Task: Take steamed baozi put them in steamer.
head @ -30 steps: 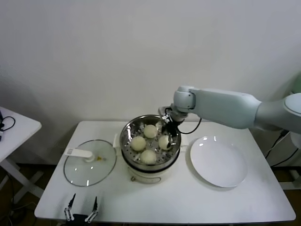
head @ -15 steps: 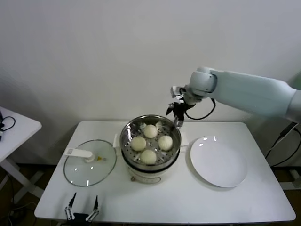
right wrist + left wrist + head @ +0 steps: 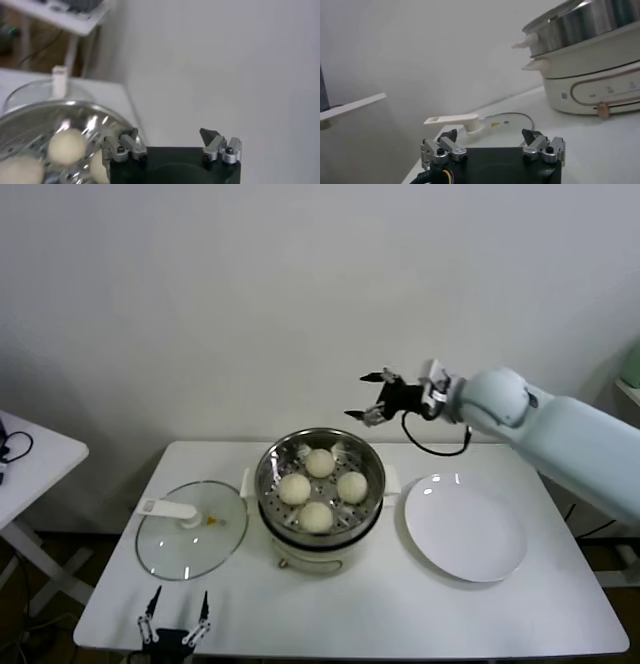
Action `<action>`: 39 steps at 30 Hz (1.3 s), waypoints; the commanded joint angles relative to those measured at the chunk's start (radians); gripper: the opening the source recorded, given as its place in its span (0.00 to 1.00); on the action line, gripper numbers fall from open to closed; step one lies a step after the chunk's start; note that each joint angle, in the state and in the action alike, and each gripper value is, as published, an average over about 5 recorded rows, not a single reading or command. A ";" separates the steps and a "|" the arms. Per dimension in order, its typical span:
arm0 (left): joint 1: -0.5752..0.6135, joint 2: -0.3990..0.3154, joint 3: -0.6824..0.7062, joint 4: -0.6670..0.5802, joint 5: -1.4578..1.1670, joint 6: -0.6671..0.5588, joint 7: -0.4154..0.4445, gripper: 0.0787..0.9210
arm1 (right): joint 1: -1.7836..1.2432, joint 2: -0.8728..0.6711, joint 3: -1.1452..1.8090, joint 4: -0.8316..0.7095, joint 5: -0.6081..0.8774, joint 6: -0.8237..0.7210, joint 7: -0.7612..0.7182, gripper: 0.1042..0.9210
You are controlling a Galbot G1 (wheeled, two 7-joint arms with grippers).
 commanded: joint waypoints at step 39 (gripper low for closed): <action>-0.021 -0.032 0.012 -0.020 -0.069 -0.002 -0.001 0.88 | -1.996 0.640 1.236 0.244 -0.446 0.884 0.266 0.88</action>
